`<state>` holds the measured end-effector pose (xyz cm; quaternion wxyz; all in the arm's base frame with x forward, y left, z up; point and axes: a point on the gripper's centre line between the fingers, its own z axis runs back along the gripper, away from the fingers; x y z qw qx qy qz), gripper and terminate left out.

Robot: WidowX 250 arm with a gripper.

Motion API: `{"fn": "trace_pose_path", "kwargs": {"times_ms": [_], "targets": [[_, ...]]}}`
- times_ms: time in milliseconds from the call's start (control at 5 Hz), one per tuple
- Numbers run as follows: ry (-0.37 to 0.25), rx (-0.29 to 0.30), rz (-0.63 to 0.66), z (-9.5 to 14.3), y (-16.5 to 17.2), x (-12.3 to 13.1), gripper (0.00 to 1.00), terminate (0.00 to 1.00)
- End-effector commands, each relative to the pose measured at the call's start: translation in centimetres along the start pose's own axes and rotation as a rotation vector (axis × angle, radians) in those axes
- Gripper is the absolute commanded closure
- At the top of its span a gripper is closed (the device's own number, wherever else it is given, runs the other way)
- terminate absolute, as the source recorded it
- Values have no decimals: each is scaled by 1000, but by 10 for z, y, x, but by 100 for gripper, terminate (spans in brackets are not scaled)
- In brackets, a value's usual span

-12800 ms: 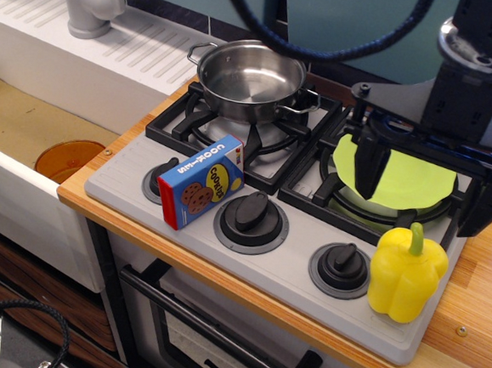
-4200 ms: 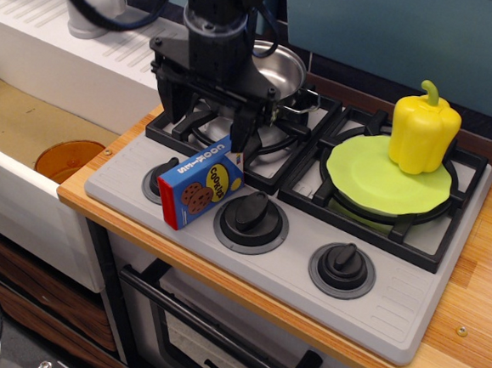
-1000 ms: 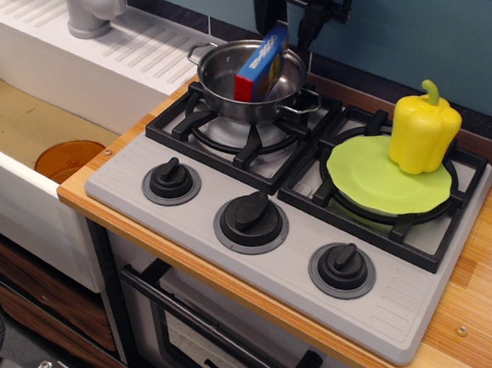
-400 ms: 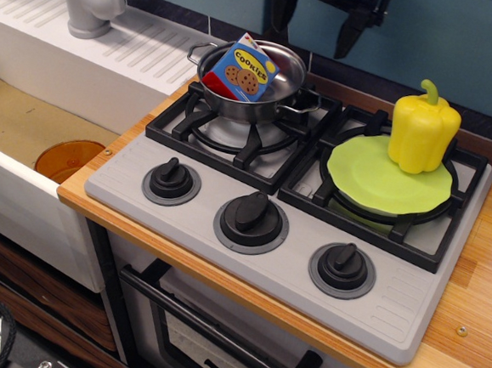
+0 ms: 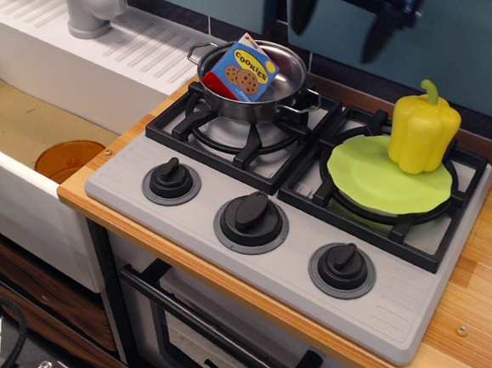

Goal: Put yellowpepper on plate and cookiebox in pot or pan on stove

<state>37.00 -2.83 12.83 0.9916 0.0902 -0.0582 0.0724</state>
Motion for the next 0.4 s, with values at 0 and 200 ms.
{"fn": "trace_pose_path", "kwargs": {"times_ms": [0,200], "targets": [[-60,-1,36,51,-24,-22,0,0],[-57,-38,38,42,-33,-25,0,100]]}}
